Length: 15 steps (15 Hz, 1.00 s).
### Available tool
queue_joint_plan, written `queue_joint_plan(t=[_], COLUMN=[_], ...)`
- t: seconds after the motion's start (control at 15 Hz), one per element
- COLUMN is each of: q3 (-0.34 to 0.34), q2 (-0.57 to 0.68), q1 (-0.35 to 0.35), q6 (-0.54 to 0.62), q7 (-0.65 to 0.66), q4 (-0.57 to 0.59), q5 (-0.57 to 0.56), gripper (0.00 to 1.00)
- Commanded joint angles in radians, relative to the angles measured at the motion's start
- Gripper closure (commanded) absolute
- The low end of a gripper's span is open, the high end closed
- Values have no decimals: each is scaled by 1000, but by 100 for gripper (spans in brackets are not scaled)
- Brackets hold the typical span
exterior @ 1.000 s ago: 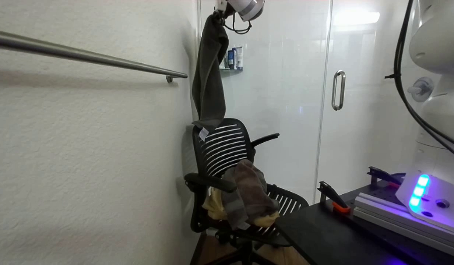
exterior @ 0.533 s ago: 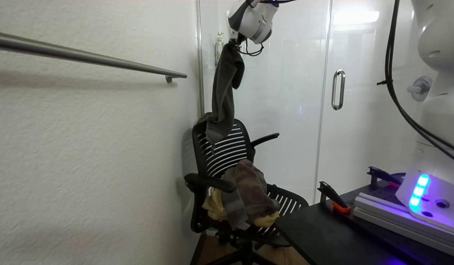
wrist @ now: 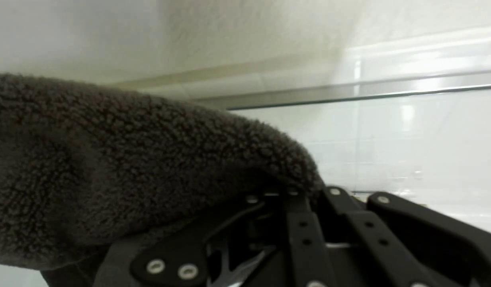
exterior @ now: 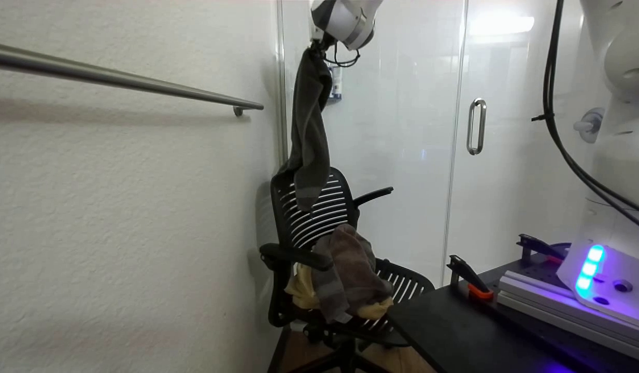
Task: Put the first towel on top of the backrest of the chair
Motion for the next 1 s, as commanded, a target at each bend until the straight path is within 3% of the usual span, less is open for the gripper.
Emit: queue_joint_plan(t=[0.0,0.4,0.67,0.93], q3=[-21,-248,-388,-477], q2=[-57,-28,51,139], q1=[38,183,270,322], q6=[25,92,70,16], q7=[81,167,211,258], q4=[83,254,323,385], q5=[44,31,40,39], gripper=[99,99,99,99])
